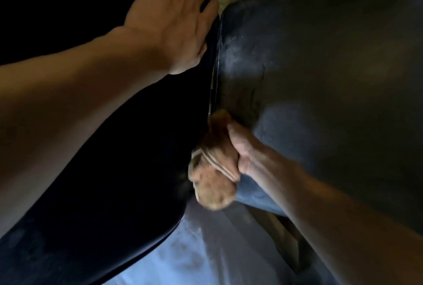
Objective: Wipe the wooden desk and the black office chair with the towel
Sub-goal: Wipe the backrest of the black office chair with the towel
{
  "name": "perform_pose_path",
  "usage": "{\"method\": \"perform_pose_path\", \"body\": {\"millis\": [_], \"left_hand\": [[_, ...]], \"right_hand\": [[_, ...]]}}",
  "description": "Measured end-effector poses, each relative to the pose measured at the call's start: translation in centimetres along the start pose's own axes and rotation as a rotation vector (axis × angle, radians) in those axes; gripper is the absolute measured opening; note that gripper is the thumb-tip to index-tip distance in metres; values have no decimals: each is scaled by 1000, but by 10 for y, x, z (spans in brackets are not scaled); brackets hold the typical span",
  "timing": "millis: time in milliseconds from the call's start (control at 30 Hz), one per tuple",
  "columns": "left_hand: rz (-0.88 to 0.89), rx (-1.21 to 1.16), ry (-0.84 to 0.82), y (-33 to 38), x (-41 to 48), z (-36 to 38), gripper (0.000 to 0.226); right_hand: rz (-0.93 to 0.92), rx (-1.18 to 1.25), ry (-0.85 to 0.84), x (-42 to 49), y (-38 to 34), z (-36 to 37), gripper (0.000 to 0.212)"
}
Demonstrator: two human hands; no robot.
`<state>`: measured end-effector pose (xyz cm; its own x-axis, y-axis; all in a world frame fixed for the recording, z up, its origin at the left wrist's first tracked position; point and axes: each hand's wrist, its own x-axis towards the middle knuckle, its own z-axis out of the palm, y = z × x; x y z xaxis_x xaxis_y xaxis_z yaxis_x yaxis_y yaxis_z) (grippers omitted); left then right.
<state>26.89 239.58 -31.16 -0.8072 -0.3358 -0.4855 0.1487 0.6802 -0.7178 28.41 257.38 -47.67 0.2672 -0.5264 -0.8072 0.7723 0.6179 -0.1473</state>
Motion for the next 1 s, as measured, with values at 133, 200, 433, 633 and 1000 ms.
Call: {"method": "perform_pose_path", "body": {"millis": [133, 200, 433, 633, 1000], "left_hand": [[-57, -3, -91, 3, -2, -12, 81], [-59, -42, -149, 0, 3, -12, 84], [-116, -141, -105, -3, 7, -11, 90], [-80, -150, -89, -4, 7, -8, 91], [-93, -103, -194, 1, 0, -9, 89]], "right_hand": [[30, -205, 44, 30, -55, 23, 21], [17, -259, 60, 21, -87, 34, 21], [-469, -340, 164, 14, -228, 46, 34], [-493, -585, 135, 32, -233, 50, 42], [-100, -564, 10, -11, -41, 22, 42]]}}
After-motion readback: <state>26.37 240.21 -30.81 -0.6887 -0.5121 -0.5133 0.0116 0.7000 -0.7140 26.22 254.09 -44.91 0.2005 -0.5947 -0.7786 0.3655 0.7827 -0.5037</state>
